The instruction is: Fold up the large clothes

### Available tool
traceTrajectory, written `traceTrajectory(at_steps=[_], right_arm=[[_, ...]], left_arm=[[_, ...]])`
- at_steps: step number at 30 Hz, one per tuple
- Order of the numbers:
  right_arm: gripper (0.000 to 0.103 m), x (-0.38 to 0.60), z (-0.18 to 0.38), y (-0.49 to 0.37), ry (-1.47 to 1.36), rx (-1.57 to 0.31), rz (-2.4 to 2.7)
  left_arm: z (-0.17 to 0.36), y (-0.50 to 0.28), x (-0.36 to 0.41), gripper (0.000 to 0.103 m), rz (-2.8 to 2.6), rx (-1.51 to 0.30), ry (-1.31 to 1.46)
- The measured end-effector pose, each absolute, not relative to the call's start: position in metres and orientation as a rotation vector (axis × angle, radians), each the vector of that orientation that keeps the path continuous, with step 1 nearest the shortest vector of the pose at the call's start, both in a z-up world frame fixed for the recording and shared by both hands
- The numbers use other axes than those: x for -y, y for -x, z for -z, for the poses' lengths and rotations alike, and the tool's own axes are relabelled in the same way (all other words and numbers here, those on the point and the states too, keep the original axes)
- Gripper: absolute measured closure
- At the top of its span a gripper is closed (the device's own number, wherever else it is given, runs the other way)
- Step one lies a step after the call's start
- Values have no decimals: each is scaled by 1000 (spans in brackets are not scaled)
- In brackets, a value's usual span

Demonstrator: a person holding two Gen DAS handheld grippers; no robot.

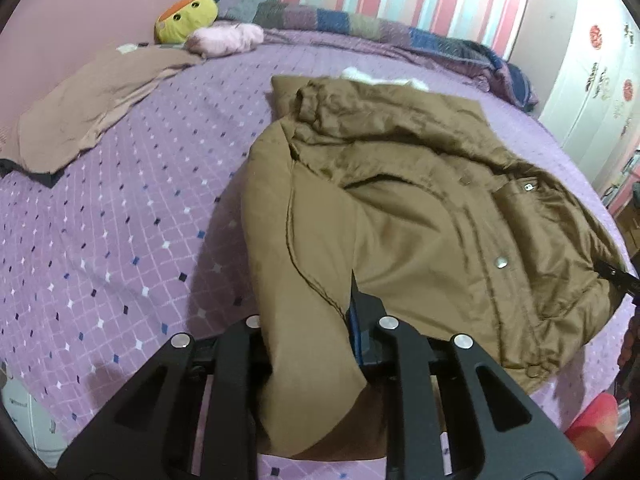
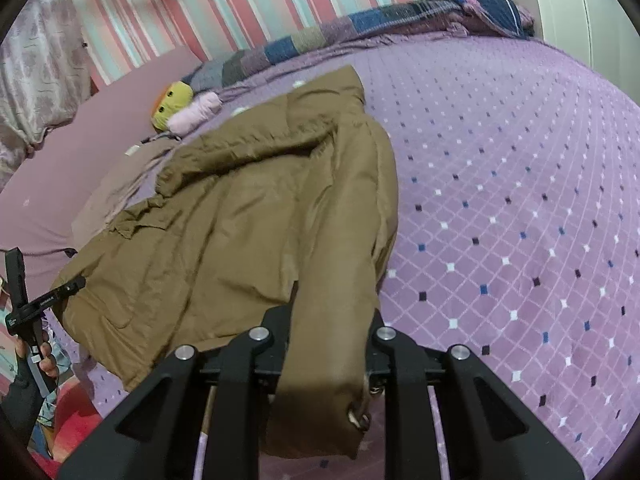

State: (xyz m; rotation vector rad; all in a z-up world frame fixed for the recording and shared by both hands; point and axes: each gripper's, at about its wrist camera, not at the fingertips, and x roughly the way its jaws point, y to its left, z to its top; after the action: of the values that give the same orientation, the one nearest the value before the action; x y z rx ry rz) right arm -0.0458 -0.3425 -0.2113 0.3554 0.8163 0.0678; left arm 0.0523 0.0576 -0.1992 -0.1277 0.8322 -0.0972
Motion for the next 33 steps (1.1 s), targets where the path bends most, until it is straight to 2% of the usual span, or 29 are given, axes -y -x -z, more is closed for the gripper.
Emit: traceTrajectory(at_steps=[7, 17, 20, 23, 28, 33], right_arm=[[85, 347, 171, 65, -374, -722, -107], [85, 341, 51, 93, -320, -472, -173], [85, 346, 28, 95, -338, -409, -179], [85, 357, 28, 82, -408, -386, -171], [85, 362, 52, 29, -484, -434, -113], [85, 369, 69, -38, -562, -475, -58]], left_arm=[[159, -35, -69, 84, 137, -764, 186], [34, -4, -86, 84, 182, -542, 214], [15, -6, -99, 84, 176, -538, 253], [16, -27, -118, 83, 160, -574, 318], [47, -92, -126, 83, 100, -729, 398], [56, -143, -120, 81, 68, -780, 374]])
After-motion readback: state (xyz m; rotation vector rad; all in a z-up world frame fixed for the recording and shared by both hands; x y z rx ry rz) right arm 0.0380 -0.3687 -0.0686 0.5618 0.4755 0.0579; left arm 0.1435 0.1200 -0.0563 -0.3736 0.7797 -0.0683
